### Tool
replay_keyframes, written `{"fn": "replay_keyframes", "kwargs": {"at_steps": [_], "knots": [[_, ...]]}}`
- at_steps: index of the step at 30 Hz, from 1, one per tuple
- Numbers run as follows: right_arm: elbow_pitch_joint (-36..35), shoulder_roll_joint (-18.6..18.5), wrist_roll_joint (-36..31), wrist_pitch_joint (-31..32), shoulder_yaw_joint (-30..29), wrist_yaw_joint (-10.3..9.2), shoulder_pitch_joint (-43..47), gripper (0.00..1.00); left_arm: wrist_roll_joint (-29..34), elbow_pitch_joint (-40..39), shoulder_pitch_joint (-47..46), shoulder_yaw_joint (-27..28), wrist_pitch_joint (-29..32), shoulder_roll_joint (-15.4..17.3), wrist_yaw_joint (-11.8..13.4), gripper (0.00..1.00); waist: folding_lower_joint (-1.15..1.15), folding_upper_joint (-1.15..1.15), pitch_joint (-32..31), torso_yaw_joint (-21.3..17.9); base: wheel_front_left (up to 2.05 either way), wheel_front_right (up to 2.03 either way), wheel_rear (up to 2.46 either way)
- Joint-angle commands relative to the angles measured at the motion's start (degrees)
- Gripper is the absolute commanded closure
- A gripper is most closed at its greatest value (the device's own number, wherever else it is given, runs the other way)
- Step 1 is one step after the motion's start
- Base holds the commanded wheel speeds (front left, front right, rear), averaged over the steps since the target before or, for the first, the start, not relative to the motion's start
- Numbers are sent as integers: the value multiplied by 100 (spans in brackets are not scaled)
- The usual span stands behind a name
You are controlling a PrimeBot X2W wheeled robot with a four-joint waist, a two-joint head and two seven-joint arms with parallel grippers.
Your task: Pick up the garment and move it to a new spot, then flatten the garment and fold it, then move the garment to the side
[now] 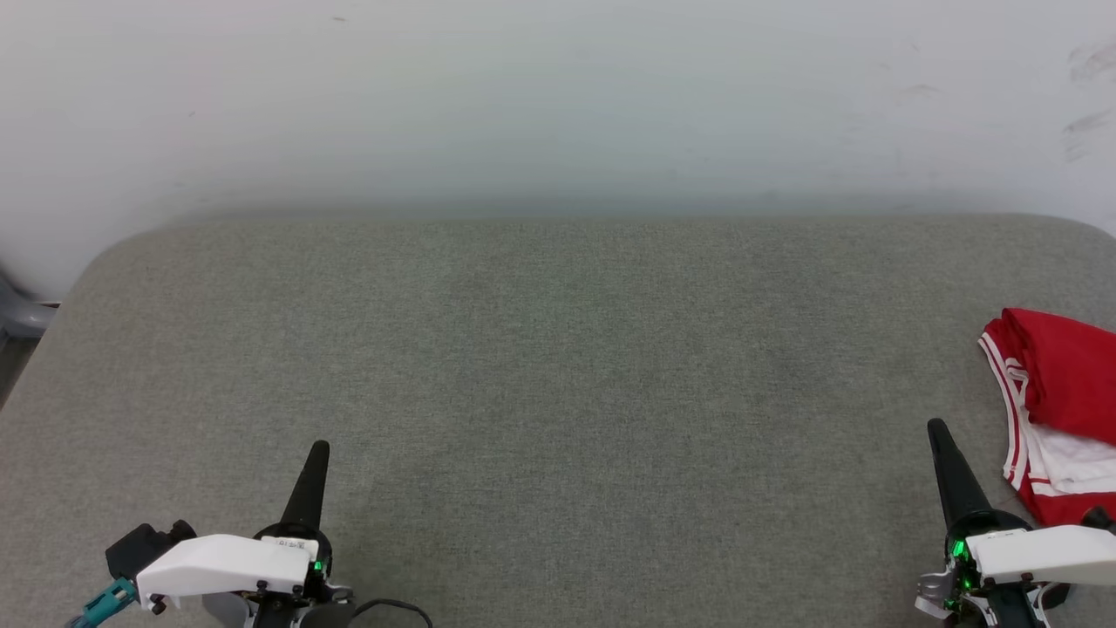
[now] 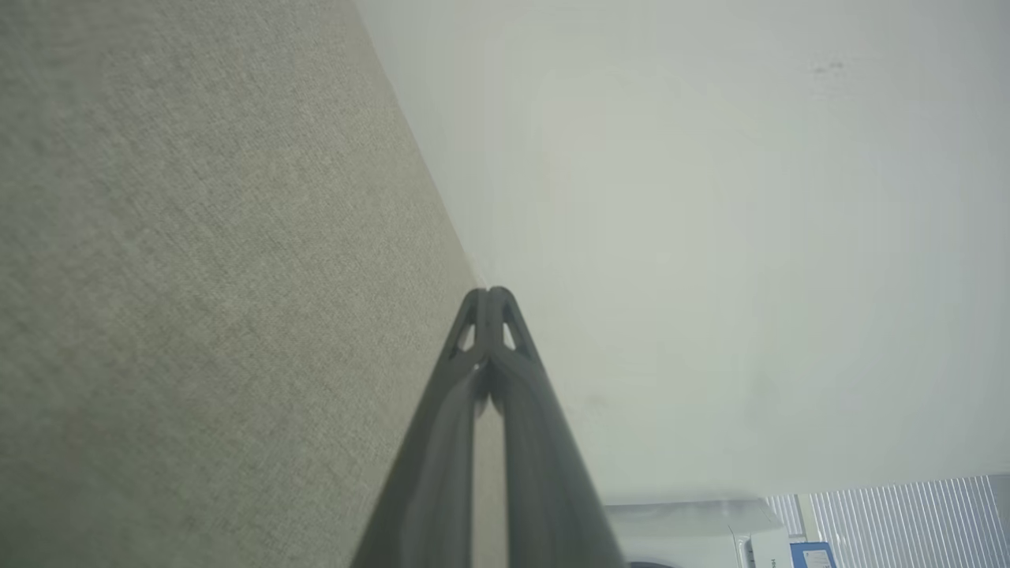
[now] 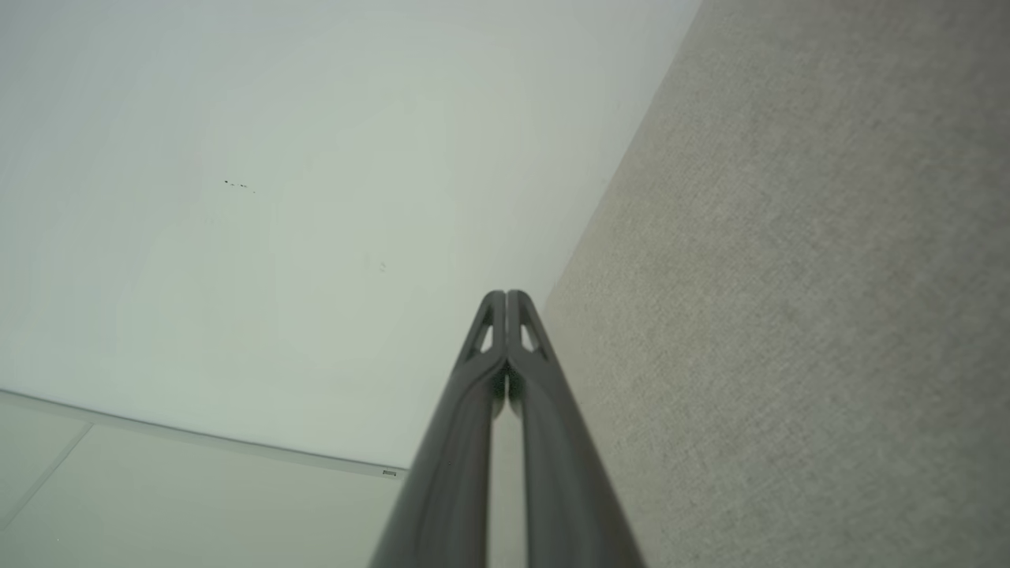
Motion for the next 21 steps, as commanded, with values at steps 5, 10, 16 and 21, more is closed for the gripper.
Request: {"fn": "replay_keyframes", "kwargs": {"at_steps": [5,10,16,21], "knots": [[13,17,316,78,-5,-1,-161,100,-315,-5,-145,58,69,-1,-60,100,0,0,6,-10,0,0,0],[41,19,555,144,-6,-1,-202,100,-562,7,-185,89,135,-5,-77,100,0,0,12,-20,0,0,0],[74,21,832,214,-5,-1,-249,100,-847,21,-224,120,200,-9,-121,100,0,0,20,-33,0,0,0],[104,22,1057,269,-7,-1,-274,100,-1075,35,-239,146,257,-13,-136,100,0,0,26,-43,0,0,0]]}}
